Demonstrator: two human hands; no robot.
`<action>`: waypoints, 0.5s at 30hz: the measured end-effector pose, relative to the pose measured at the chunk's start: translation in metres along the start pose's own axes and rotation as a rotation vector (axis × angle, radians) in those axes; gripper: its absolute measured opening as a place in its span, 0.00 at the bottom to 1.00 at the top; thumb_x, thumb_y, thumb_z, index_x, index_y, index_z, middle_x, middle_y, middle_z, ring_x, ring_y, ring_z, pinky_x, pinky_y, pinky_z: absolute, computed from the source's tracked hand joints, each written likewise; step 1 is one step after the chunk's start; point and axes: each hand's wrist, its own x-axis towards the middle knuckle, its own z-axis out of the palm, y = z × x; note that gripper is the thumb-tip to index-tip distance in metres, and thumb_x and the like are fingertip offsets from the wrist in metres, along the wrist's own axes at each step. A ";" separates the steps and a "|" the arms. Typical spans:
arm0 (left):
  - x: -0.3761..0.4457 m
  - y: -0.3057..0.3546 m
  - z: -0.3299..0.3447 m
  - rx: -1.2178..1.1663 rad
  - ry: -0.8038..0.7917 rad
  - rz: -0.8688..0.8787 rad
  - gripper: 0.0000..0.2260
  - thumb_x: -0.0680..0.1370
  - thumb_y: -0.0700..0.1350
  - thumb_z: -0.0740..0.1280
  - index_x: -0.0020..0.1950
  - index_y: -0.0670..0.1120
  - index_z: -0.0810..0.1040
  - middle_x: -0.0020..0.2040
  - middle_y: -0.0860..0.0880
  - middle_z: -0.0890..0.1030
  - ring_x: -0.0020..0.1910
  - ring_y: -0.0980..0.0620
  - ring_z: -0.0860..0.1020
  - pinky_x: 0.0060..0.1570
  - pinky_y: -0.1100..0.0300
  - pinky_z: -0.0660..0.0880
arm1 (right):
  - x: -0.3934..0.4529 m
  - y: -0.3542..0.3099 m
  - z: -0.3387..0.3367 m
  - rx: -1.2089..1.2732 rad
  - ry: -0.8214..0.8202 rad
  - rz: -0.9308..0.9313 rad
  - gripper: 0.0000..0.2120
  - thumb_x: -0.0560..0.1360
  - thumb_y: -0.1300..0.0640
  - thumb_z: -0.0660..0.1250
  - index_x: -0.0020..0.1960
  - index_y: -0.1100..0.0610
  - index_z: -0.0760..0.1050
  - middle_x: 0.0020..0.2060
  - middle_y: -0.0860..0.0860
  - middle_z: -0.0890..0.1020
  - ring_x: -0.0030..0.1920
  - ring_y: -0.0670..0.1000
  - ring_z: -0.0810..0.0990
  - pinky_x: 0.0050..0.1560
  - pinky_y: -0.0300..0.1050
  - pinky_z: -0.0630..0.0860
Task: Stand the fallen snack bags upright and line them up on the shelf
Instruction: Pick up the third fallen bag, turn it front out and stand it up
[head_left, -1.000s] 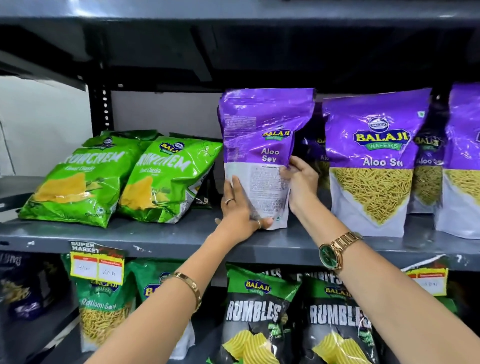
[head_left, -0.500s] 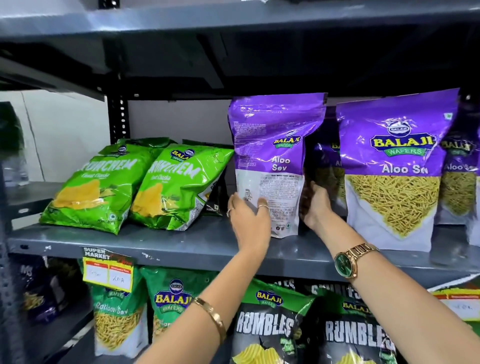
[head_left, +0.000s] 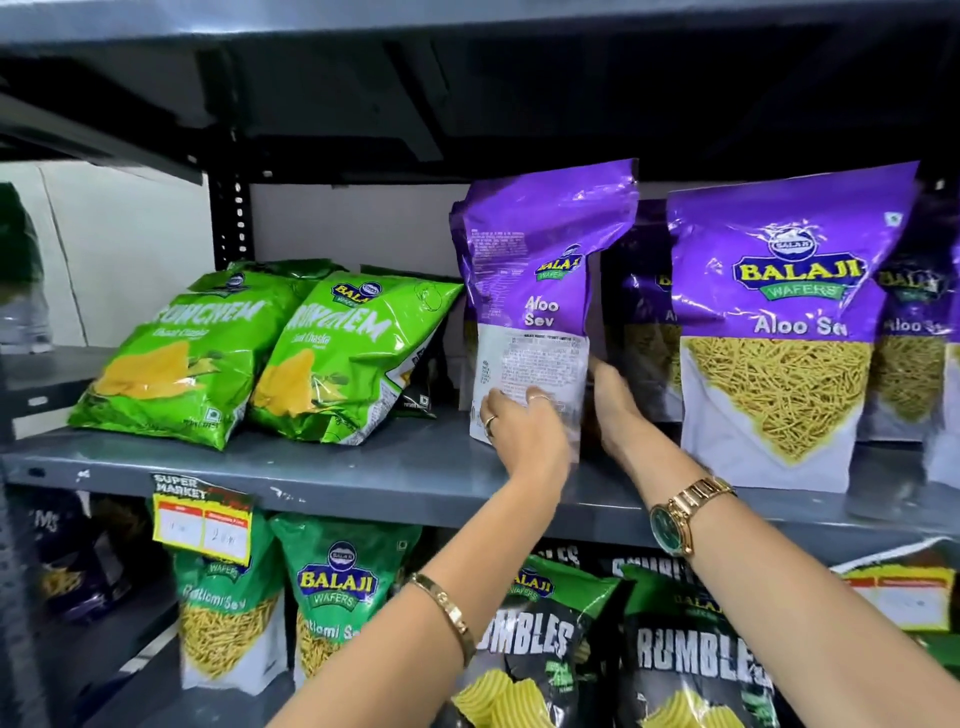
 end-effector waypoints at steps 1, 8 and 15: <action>0.006 0.001 -0.004 0.000 0.021 -0.019 0.19 0.79 0.46 0.56 0.67 0.39 0.66 0.69 0.38 0.68 0.67 0.40 0.67 0.68 0.49 0.64 | 0.000 0.001 -0.001 -0.003 -0.005 -0.019 0.16 0.72 0.46 0.64 0.44 0.59 0.80 0.35 0.53 0.85 0.34 0.51 0.82 0.36 0.40 0.79; 0.051 0.005 -0.030 -0.226 -0.169 -0.054 0.15 0.80 0.50 0.54 0.47 0.45 0.77 0.42 0.46 0.78 0.41 0.47 0.77 0.42 0.61 0.78 | -0.019 0.013 0.004 -0.423 0.007 -0.452 0.18 0.68 0.43 0.68 0.30 0.52 0.65 0.27 0.54 0.77 0.27 0.56 0.77 0.32 0.54 0.77; 0.080 0.003 -0.050 -0.219 -0.369 -0.120 0.18 0.80 0.47 0.48 0.60 0.43 0.72 0.56 0.40 0.77 0.56 0.44 0.75 0.61 0.50 0.71 | -0.031 0.015 0.013 -0.709 -0.068 -0.743 0.17 0.69 0.46 0.69 0.29 0.52 0.66 0.22 0.47 0.73 0.27 0.50 0.75 0.32 0.45 0.69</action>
